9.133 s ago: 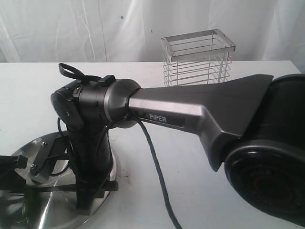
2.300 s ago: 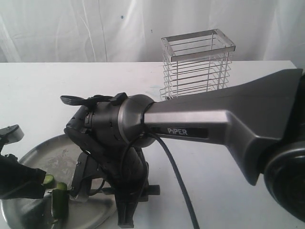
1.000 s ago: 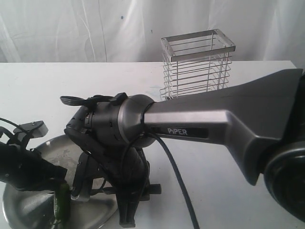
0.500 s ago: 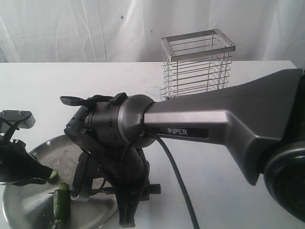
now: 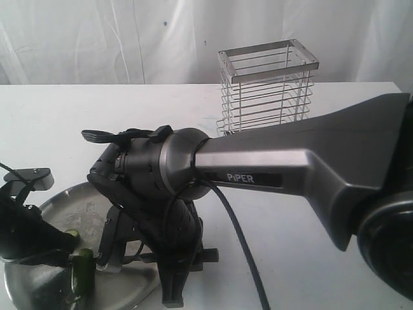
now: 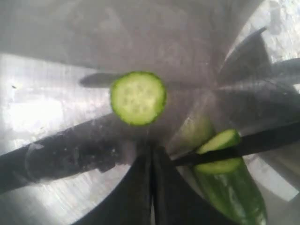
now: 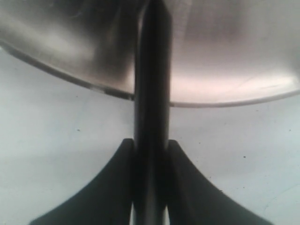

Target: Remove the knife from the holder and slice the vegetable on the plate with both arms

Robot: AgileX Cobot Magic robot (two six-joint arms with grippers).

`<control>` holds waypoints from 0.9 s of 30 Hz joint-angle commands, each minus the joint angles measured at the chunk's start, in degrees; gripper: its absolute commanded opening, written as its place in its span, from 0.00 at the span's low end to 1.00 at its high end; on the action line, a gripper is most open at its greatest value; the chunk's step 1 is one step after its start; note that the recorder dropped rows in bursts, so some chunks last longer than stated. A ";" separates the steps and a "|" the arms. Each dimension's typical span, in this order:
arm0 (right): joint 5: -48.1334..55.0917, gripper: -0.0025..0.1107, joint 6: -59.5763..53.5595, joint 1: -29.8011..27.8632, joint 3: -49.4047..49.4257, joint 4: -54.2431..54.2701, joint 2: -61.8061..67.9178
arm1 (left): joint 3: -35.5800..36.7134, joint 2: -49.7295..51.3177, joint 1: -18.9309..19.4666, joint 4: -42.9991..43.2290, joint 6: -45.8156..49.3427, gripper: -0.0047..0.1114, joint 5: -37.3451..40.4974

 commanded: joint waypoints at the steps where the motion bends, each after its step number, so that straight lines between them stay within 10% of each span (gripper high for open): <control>1: 0.09 0.02 0.28 0.02 0.16 -0.71 -0.35 | 0.39 1.19 -0.45 -3.25 2.57 0.04 0.10; 27: 0.09 0.02 0.28 0.02 0.16 -0.92 -0.35 | 0.13 1.39 -1.93 -6.50 5.09 0.04 0.90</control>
